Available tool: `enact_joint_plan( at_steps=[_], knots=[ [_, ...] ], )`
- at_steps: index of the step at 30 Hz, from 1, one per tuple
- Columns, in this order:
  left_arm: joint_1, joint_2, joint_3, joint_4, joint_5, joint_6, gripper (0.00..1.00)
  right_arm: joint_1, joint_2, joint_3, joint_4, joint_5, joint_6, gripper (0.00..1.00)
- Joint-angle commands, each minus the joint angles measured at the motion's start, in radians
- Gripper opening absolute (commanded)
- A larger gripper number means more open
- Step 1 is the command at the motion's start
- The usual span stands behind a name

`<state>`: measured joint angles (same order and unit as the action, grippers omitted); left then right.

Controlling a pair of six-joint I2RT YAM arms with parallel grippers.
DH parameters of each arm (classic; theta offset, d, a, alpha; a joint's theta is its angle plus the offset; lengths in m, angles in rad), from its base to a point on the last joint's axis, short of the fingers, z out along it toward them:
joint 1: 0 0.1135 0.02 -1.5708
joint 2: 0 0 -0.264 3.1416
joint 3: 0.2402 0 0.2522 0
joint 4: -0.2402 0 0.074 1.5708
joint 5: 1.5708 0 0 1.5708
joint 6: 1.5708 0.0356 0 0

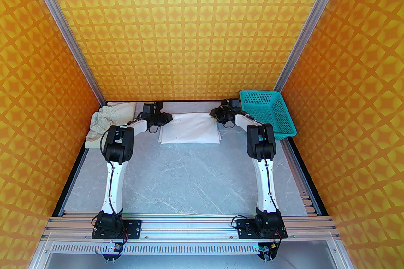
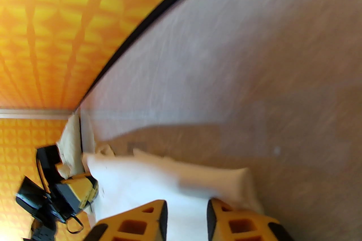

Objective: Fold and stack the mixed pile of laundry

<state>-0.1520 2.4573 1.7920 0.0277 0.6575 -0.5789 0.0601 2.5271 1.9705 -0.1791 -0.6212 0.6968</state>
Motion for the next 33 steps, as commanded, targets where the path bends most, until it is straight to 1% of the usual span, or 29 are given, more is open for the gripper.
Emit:
enact_joint_plan(
  at_steps=[1,5,8,11,13,16,19,21,22,25,27,29,33],
  knots=[
    [0.009,0.008,0.055,0.018,0.019,-0.010,0.23,-0.013,0.042,0.024,-0.010,-0.021,0.029,0.31],
    [0.009,-0.039,0.038,0.004,0.024,0.003,0.27,-0.013,-0.027,-0.007,-0.023,-0.024,0.000,0.35],
    [0.008,-0.109,0.013,-0.020,0.024,0.025,0.31,-0.012,-0.136,-0.071,-0.046,-0.006,-0.046,0.38],
    [0.008,-0.200,-0.021,-0.071,0.024,0.066,0.32,-0.009,-0.272,-0.184,-0.081,0.047,-0.118,0.42],
    [0.002,-0.273,-0.071,-0.078,0.024,0.085,0.32,-0.004,-0.375,-0.292,-0.097,0.093,-0.162,0.45],
    [-0.018,-0.362,-0.144,-0.110,0.022,0.113,0.32,0.010,-0.484,-0.430,-0.115,0.129,-0.200,0.45],
    [-0.042,-0.420,-0.212,-0.140,0.021,0.122,0.34,0.045,-0.560,-0.555,-0.111,0.130,-0.211,0.45],
    [-0.055,-0.445,-0.250,-0.138,0.019,0.121,0.35,0.073,-0.591,-0.627,-0.092,0.130,-0.214,0.45],
    [-0.063,-0.452,-0.297,-0.131,0.017,0.119,0.35,0.083,-0.599,-0.660,-0.080,0.134,-0.212,0.45],
    [-0.073,-0.452,-0.357,-0.114,0.016,0.111,0.35,0.097,-0.585,-0.730,-0.033,0.121,-0.177,0.44],
    [-0.077,-0.446,-0.393,-0.094,0.016,0.101,0.34,0.100,-0.563,-0.754,-0.013,0.109,-0.166,0.43],
    [-0.078,-0.443,-0.429,-0.066,0.015,0.087,0.34,0.103,-0.545,-0.775,-0.005,0.123,-0.160,0.43],
    [-0.077,-0.422,-0.469,-0.066,-0.001,0.091,0.34,0.103,-0.511,-0.779,-0.047,0.176,-0.176,0.42]
  ],
)
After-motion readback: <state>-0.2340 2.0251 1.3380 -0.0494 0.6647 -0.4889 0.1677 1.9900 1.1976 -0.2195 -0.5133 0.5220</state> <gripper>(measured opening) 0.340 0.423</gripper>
